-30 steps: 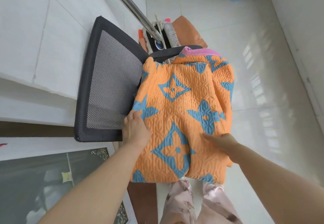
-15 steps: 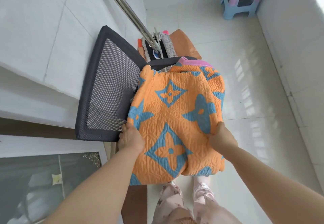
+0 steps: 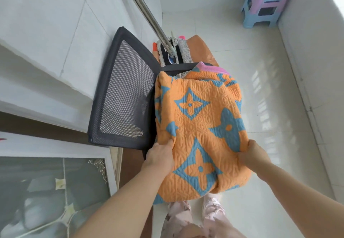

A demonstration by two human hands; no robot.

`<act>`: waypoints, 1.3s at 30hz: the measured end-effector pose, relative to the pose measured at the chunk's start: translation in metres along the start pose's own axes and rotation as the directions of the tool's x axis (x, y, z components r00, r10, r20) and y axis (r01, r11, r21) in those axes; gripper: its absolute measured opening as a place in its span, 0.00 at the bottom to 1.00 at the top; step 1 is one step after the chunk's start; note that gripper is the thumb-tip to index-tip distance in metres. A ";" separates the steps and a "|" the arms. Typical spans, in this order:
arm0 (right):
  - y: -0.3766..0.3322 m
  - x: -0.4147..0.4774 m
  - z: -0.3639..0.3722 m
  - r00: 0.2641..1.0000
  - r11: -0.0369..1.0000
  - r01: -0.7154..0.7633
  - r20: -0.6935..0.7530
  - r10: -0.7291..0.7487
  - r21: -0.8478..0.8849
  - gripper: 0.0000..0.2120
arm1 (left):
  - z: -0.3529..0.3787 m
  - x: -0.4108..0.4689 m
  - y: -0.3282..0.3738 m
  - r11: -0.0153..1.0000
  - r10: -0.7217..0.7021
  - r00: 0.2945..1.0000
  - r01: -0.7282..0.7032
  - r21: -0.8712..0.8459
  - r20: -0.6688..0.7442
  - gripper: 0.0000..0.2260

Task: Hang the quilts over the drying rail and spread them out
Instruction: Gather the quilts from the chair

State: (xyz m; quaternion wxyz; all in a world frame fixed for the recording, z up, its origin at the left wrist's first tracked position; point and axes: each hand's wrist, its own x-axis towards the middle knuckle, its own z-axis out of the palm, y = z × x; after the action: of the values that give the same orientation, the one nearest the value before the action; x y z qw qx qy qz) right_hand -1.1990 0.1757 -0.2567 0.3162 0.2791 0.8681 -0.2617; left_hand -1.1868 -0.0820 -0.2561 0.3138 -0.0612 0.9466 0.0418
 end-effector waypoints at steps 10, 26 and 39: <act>-0.004 -0.009 0.005 0.997 0.992 0.071 0.033 -0.075 0.102 0.08 | 0.009 0.012 -0.024 0.744 -0.323 0.898 0.436 -0.506 0.299 0.28; -0.027 -0.045 -0.036 0.931 0.891 0.358 -0.175 -0.319 0.281 0.04 | -0.086 -0.010 0.007 0.606 -0.270 0.952 0.053 -0.793 -0.143 0.18; -0.043 -0.098 -0.150 0.900 0.676 0.426 -0.207 -0.383 0.601 0.11 | -0.194 -0.059 0.036 0.164 -0.189 0.900 -0.365 -0.916 -0.393 0.22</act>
State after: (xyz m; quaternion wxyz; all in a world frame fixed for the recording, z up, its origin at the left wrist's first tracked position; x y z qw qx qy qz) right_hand -1.2242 0.2091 -0.0770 0.1100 0.1783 0.7781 -0.5922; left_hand -1.2597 -0.0636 -0.0642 -0.0158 -0.1986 0.7373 0.6455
